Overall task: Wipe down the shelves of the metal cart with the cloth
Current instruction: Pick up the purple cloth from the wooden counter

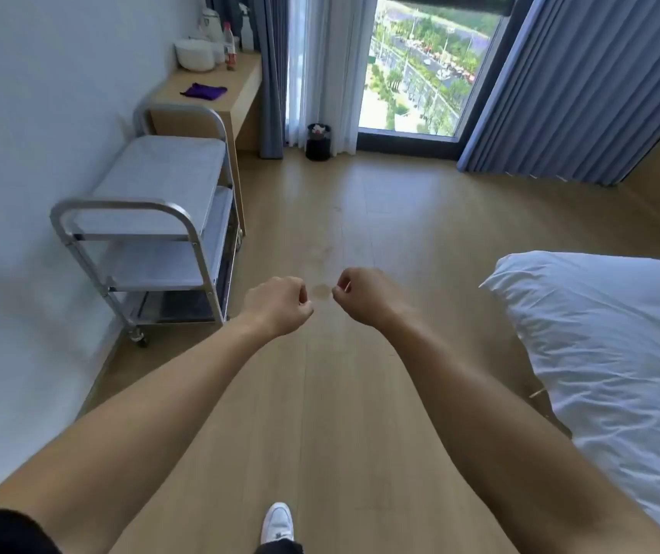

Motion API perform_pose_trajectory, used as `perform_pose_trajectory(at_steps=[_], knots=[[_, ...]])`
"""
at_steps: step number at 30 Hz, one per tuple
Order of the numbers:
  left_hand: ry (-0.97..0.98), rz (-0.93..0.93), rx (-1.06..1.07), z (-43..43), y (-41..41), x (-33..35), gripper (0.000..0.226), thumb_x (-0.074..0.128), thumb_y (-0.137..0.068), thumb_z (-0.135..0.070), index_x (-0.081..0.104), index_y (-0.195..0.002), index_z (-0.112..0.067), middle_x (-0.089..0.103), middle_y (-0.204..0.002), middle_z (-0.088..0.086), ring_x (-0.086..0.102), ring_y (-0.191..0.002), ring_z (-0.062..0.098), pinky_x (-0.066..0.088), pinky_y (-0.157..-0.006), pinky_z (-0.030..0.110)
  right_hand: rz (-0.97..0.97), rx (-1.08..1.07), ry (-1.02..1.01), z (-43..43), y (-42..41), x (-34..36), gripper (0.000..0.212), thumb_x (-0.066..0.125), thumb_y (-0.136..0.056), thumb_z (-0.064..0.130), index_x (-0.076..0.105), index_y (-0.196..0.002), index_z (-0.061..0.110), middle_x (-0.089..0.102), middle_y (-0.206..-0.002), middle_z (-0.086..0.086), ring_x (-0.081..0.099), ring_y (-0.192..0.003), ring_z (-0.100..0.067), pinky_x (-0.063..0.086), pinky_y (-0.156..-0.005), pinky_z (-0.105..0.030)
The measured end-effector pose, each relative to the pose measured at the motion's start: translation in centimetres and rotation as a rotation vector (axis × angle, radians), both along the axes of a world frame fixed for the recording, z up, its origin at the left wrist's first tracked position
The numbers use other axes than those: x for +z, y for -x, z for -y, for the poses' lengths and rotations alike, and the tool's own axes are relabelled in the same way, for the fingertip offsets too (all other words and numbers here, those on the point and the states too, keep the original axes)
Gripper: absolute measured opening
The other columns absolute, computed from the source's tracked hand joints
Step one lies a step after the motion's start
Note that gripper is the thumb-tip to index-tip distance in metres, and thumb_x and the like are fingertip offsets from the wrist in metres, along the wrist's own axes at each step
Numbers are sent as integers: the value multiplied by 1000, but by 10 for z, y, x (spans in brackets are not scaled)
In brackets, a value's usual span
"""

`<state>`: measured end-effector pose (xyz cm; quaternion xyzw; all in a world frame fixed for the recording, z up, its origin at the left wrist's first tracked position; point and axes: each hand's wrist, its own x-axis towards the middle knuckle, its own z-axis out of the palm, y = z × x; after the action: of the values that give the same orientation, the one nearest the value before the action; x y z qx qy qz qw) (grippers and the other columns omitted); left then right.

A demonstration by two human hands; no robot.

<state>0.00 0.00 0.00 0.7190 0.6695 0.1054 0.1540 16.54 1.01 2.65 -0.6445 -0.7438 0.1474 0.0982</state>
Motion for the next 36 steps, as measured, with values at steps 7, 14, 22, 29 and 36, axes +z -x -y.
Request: perform_pose_trajectory(at_steps=[7,14,22,29,36], knots=[[21,30,-22,-63,16,-8,16,54,-84,-40,63,-88,-28,68,-87,-8,64,-82,18,54,-77,37,-39,-46,90,-64,14,-21,22,50,-91,35,66,-97,21,69,-92,3,63,-85,-19,54,-74,-34],[-20,-29,-35,-139,13,-20,18,51,-87,-39,62,-89,-25,66,-88,-6,64,-82,20,53,-75,37,-83,-42,75,-140,2,-47,22,50,-92,37,64,-101,24,70,-95,6,64,-88,-18,54,-76,-36],[-78,-25,-79,-264,-28,-29,20,52,-89,-40,62,-92,-23,63,-90,-8,61,-80,15,53,-70,35,-73,1,6,-261,-47,-65,22,50,-93,37,65,-96,22,67,-96,6,61,-89,-17,51,-72,-33],[-30,121,0,-356,-44,-21,19,53,-89,-44,62,-94,-28,64,-92,-13,62,-85,11,55,-74,38,-108,55,75,-373,-64,-57,22,50,-93,40,65,-97,25,68,-97,8,62,-89,-14,54,-76,-35],[53,65,-9,-449,-39,-37,19,53,-90,-45,62,-95,-29,65,-87,-15,63,-80,8,54,-73,35,-173,87,180,-462,-63,-81,20,51,-93,40,65,-97,27,68,-91,13,64,-81,-9,57,-72,-36]])
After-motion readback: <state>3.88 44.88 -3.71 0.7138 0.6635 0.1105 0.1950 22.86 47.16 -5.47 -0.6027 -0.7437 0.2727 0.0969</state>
